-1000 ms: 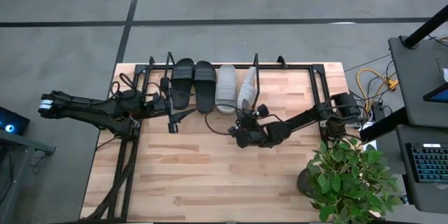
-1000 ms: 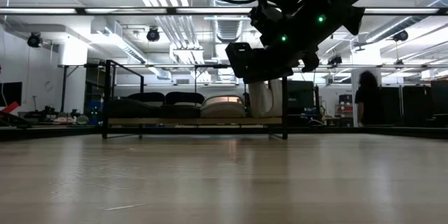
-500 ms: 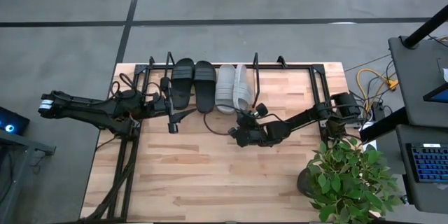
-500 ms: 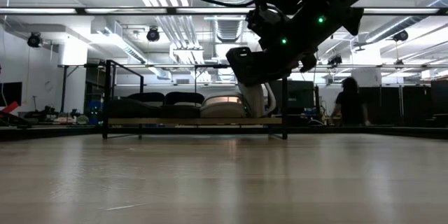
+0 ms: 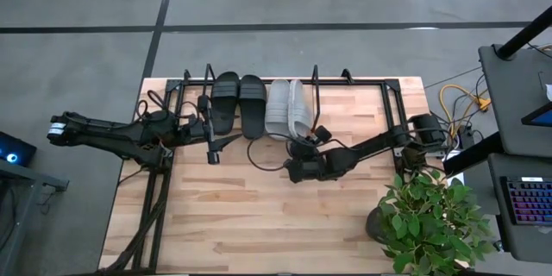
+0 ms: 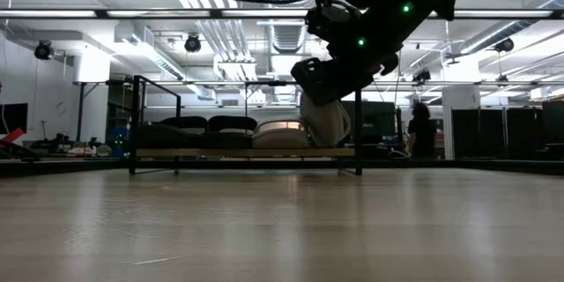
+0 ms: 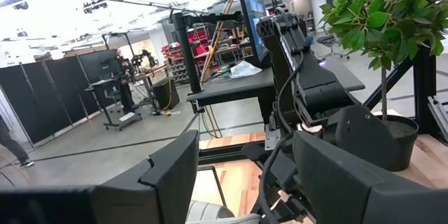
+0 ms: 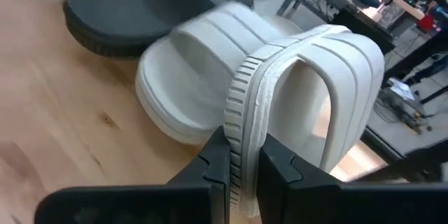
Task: Pick and place slides into the shelf
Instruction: Adjust the right gray slide from the shelf
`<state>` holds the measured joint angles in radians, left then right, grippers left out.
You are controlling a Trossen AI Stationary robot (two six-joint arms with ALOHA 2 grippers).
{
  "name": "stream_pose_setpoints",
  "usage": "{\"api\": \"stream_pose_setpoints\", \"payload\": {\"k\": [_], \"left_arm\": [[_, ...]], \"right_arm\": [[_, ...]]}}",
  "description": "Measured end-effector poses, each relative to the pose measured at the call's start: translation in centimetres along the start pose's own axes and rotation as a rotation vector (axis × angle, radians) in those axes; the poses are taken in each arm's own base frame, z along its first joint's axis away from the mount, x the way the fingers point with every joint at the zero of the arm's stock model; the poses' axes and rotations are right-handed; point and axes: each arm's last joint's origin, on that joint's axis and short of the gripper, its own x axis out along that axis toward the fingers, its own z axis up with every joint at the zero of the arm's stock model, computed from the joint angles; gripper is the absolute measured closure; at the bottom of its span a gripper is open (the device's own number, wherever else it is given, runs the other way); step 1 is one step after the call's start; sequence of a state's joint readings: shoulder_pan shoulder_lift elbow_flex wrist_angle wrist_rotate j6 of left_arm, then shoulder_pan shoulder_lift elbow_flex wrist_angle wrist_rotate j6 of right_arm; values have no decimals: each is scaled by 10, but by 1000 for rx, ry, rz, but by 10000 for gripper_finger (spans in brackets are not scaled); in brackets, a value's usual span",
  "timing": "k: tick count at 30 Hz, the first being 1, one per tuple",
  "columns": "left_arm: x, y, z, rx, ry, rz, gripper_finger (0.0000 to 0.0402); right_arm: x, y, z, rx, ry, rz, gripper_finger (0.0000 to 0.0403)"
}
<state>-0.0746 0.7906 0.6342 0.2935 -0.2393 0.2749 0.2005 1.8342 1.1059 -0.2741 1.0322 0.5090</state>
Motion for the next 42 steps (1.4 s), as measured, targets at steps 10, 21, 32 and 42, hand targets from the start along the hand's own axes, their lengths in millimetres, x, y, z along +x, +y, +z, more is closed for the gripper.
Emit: {"api": "stream_pose_setpoints", "payload": {"k": [10,21,32,42], "left_arm": [[0,0,-1,1,9,-2,185],[0,0,-1,2,13,-4,185],[0,-1,-2,3,20,-6,185],[0,0,-2,4,21,-6,185]], "right_arm": [[-7,-8,6,-85,112,-18,376],[-12,-9,22,-158,73,-53,376],[-18,-11,42,-251,69,-50,376],[-24,-16,44,-283,181,10,376]]}}
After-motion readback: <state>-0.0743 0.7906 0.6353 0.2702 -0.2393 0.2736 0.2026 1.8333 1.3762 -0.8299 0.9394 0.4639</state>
